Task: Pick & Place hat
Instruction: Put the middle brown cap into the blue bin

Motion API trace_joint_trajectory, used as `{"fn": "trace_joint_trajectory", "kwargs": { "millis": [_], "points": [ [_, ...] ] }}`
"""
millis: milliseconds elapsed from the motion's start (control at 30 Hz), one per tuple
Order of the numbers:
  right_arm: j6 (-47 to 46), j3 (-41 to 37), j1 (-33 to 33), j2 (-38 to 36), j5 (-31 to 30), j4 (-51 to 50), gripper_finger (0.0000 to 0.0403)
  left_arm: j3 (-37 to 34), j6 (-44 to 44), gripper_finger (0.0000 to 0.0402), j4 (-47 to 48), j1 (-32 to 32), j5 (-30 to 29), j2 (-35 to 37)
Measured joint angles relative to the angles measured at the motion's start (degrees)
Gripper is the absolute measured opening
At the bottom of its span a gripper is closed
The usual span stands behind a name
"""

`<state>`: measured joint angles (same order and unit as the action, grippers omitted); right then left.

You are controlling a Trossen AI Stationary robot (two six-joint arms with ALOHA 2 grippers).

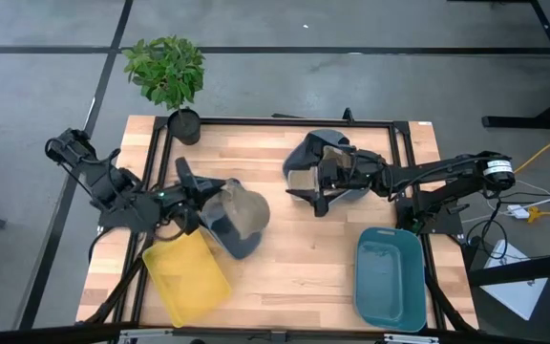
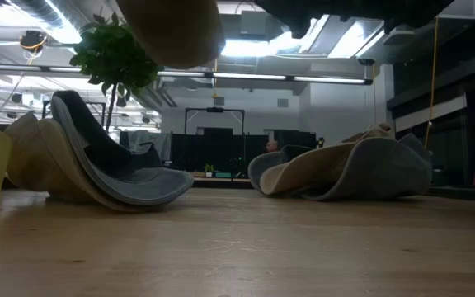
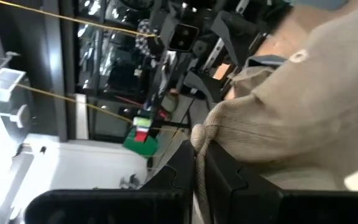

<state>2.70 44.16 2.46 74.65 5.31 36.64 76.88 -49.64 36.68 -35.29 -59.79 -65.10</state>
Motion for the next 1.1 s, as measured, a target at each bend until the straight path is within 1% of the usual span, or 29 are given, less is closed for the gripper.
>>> {"fn": "trace_joint_trajectory", "kwargs": {
  "millis": [100, 233, 300, 467, 600, 700, 833, 867, 1000, 1100],
  "points": [
    [-1.4, 0.02, 0.0, 0.11, 2.29, 0.29, 0.0296, 0.0, -1.69, 0.001, -2.26, 2.5, 4.05, 0.0],
    [-2.33, 0.1, -0.2, 1.6, 2.58, 2.78, 0.0297, 0.0, -5.56, 0.0011, -5.89, 5.15, 10.27, 0.0],
    [-2.52, 0.92, -0.2, 2.86, 3.75, 2.44, 0.0297, 0.0, -7.37, 0.0011, -7.28, 6.4, 13.78, 0.0],
    [-2.59, 6.08, -0.43, 7.72, 6.1, 1.48, 0.0297, -0.02, -9.43, 0.0011, -8.93, 9.49, 21.45, 0.0],
    [-2.27, 11.48, -0.46, 11.52, 6.44, -1.73, 0.0297, -0.02, -9.69, 0.0012, -9.11, 11.51, 25.57, -0.02],
    [-2.28, 15.75, -0.46, 14.06, 7.76, -5.78, 0.0297, -0.02, -9.77, 0.0012, -9.06, 12.83, 26.55, -0.04],
    [-2.55, 21.32, -0.46, 17.1, 14.75, -9.85, 0.0297, -0.02, -11.58, 0.0012, -8.96, 13.79, 26.47, -0.04],
    [-2.79, 22.79, -0.46, 17.79, 15.66, -10.76, 0.0297, -0.02, -12.28, 0.0012, -8.98, 13.89, 26.48, -0.04],
    [-2.52, 28.1, -0.47, 20.07, 15.87, -15.27, 0.0297, -0.02, -14.03, 0.0012, -8.78, 14.08, 27.3, -0.04],
    [-2.3, 31.07, -0.44, 21.56, 15.9, -16.2, 0.0297, -0.02, -14.18, 0.0013, -8.62, 14.08, 27.37, -0.04]
  ]
}}
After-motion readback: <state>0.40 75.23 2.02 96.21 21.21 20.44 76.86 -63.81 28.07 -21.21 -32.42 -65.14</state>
